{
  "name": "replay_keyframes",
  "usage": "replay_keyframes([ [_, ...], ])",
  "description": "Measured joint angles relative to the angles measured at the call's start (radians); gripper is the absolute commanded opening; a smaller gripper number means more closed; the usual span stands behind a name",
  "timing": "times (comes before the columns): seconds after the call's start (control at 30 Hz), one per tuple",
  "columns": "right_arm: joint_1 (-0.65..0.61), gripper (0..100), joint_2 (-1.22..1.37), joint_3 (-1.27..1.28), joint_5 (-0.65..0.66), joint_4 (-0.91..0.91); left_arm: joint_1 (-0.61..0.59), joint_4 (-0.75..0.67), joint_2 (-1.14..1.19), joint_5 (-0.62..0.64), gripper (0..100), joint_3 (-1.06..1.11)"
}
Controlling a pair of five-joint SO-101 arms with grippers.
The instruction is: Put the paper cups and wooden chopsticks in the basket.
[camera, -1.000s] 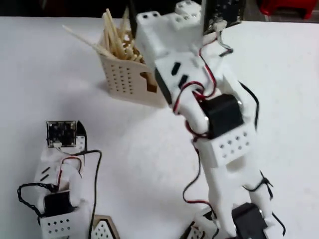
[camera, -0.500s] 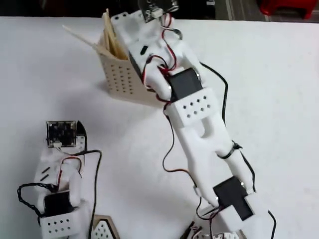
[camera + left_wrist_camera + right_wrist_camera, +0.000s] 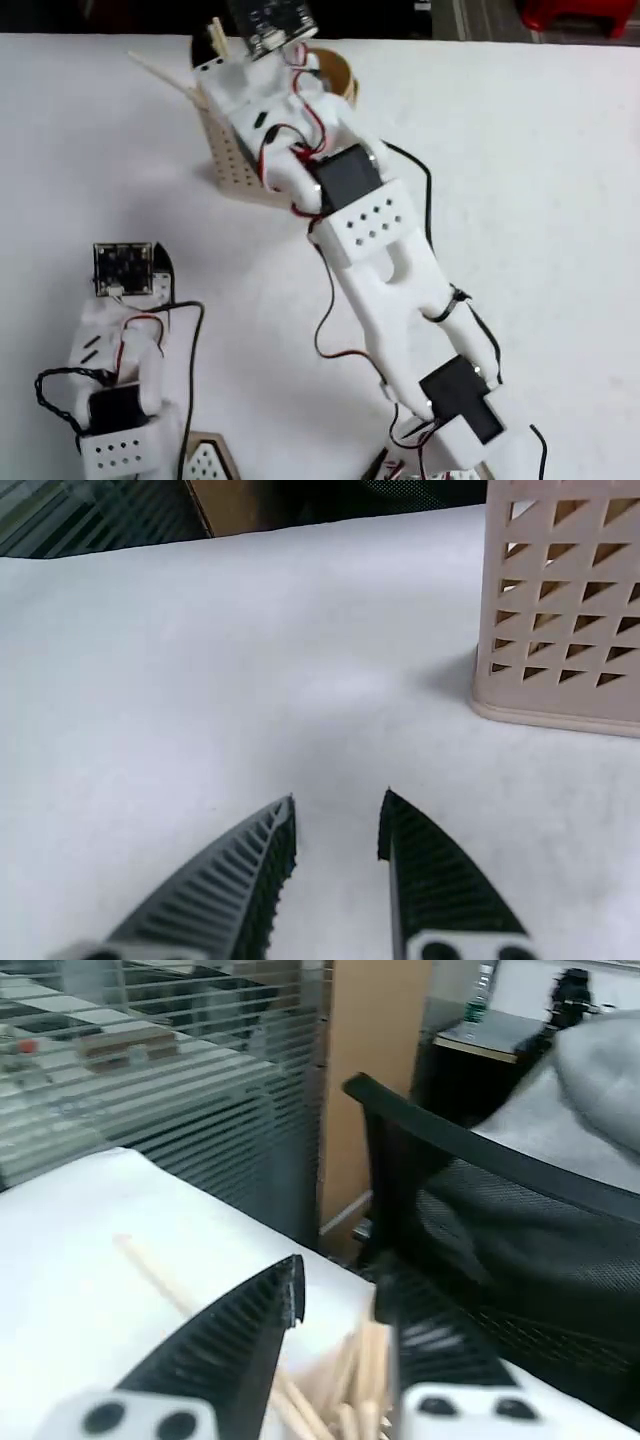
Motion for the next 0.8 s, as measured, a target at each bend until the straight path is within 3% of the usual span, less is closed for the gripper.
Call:
replay_keyframes([
  [0.47,-0.196,1.7,0.000,0.000,0.000,-0.216,0.000,0.000,0.000,0.000,15,0.015],
  [0.8,-0.106,1.7,0.120,0.002,0.000,-0.218,0.000,0.000,0.000,0.000,15,0.015],
])
